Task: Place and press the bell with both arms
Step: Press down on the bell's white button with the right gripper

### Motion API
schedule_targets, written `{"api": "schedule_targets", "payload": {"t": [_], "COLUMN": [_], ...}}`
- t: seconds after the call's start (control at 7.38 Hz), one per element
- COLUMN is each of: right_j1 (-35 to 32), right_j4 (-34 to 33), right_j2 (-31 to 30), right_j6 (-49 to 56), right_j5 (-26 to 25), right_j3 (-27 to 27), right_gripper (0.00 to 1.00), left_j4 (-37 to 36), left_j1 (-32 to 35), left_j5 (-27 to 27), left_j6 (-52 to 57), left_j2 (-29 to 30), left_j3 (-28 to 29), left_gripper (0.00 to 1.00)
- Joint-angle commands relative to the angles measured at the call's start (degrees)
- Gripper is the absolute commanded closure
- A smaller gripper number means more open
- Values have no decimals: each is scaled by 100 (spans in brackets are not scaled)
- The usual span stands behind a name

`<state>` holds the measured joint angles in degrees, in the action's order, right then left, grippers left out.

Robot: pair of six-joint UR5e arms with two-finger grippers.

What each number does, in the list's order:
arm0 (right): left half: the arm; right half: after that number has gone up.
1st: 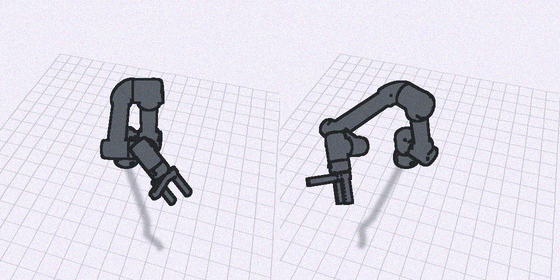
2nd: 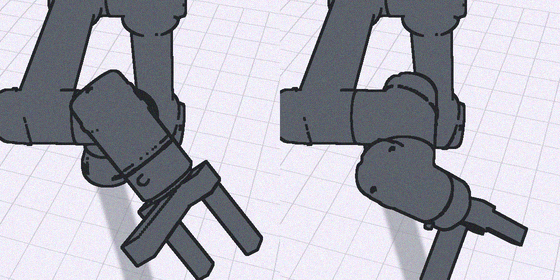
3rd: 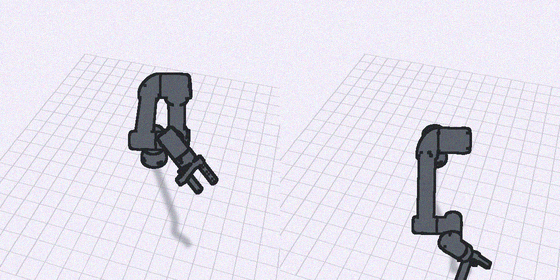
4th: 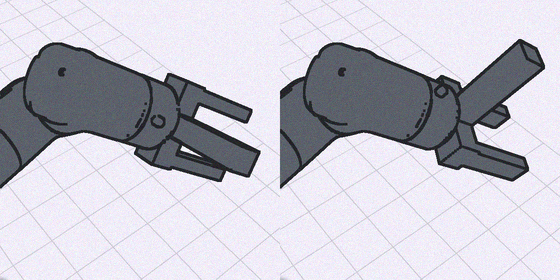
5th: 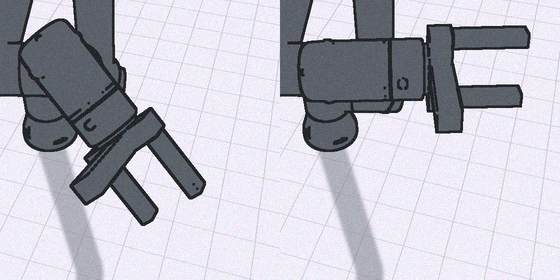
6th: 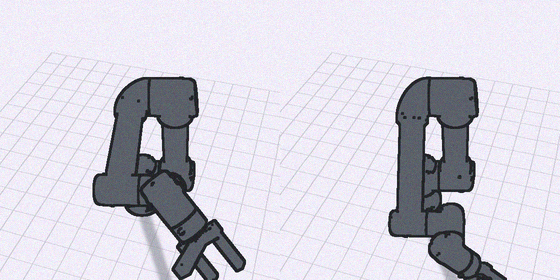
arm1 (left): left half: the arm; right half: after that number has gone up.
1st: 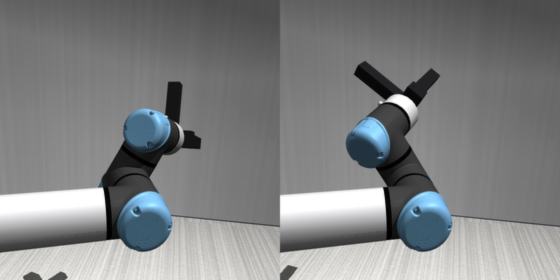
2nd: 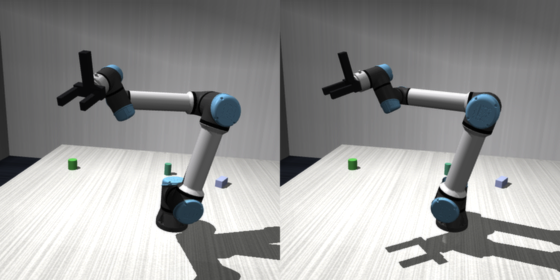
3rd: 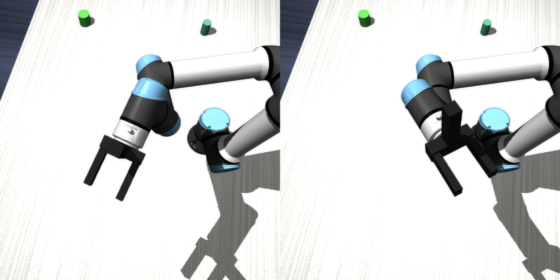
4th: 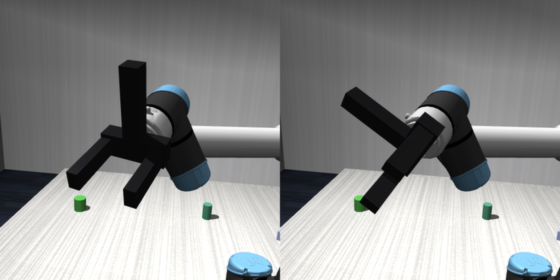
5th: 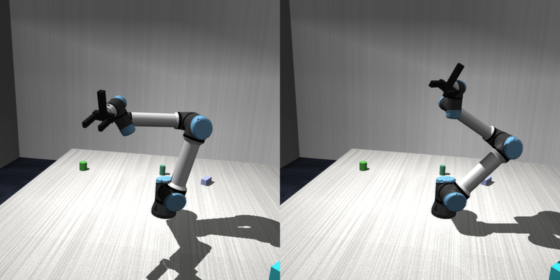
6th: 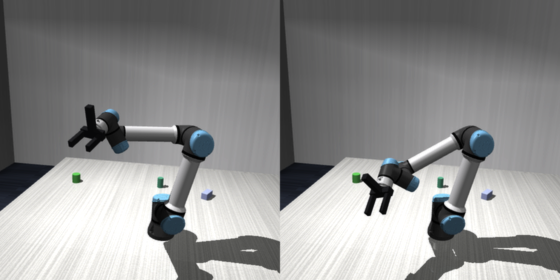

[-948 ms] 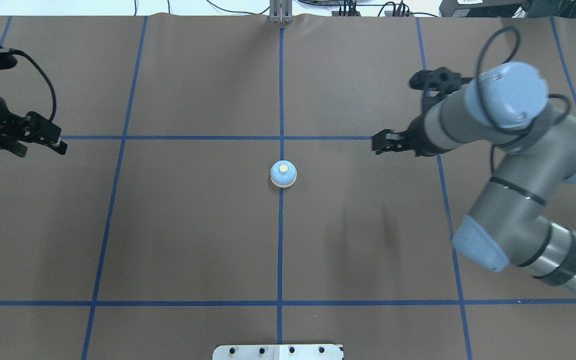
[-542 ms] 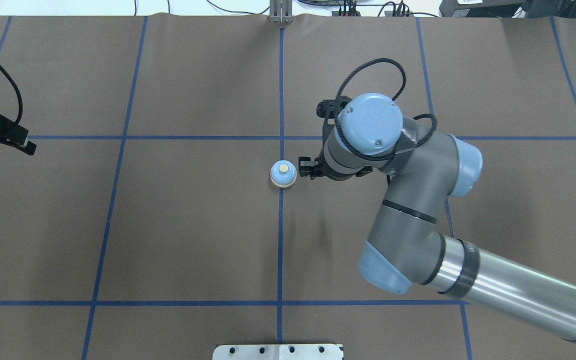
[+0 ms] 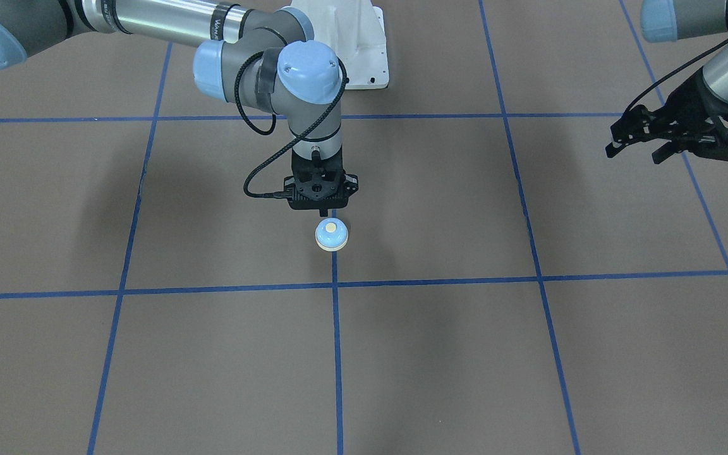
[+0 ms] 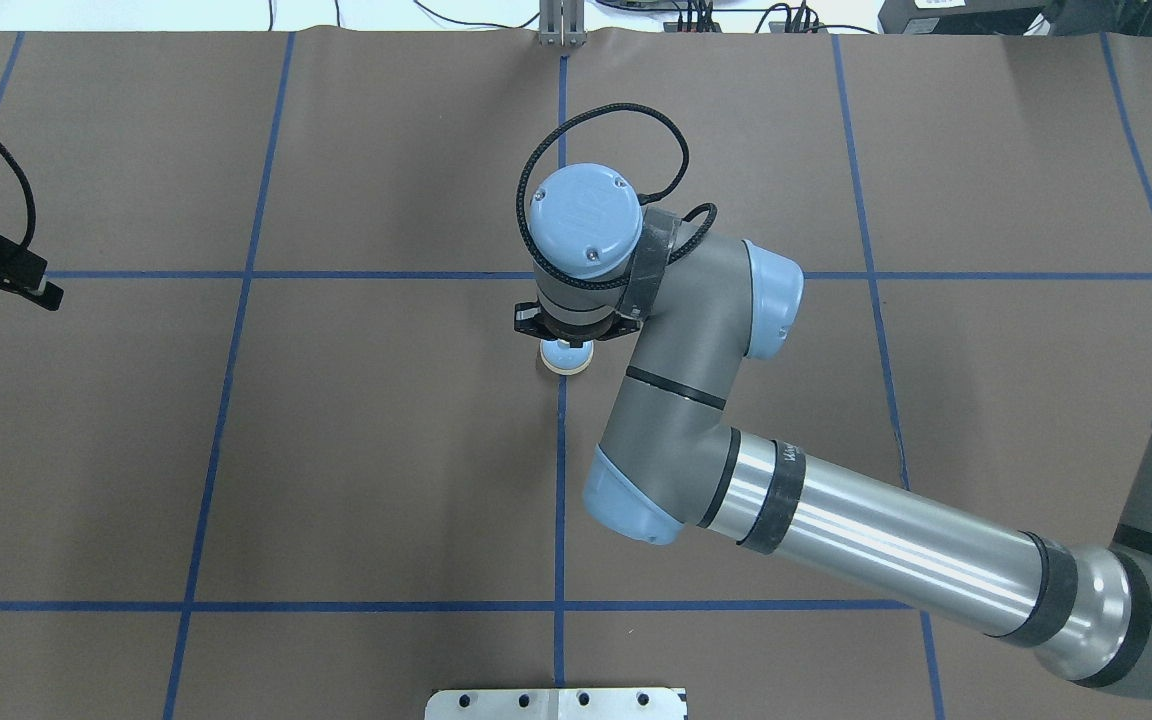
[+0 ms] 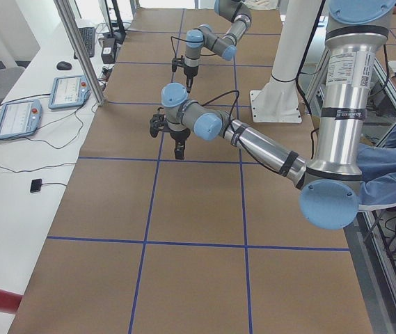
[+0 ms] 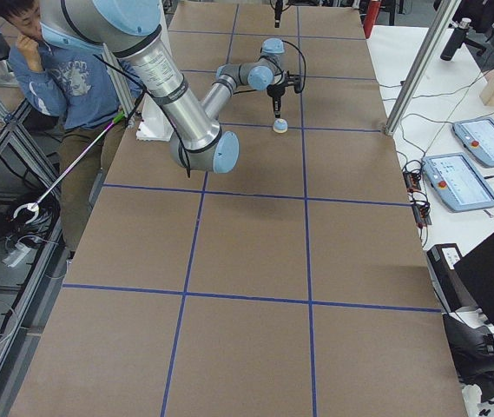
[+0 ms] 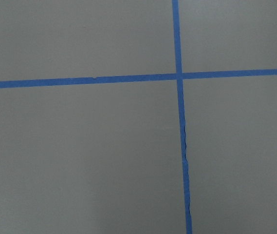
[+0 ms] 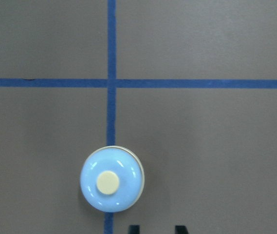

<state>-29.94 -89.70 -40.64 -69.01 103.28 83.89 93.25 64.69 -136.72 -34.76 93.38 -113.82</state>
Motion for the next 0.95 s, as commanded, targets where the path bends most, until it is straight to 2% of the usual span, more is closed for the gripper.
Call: {"api": "schedule_targets", "payload": {"t": [0.0, 0.41, 0.68, 0.81], "right_j1": [5, -4, -4, -4], "right_j4": [14, 31, 521, 550], "right_j2": [56, 73, 152, 152], "right_j6": [-25, -7, -16, -16], "right_j5": [25, 61, 61, 69], "right_j3": [-189, -233, -635, -637], "right_gripper": [100, 100, 100, 100], "left_j4": [0, -9, 0, -9], "left_j1": [-9, -9, -9, -9], "left_j5": [5, 5, 5, 5], "left_j6": [-5, -5, -5, -5], "left_j2": [-4, -4, -13, -4], "left_j3": [9, 1, 1, 1], "left_gripper": [4, 4, 4, 4]}}
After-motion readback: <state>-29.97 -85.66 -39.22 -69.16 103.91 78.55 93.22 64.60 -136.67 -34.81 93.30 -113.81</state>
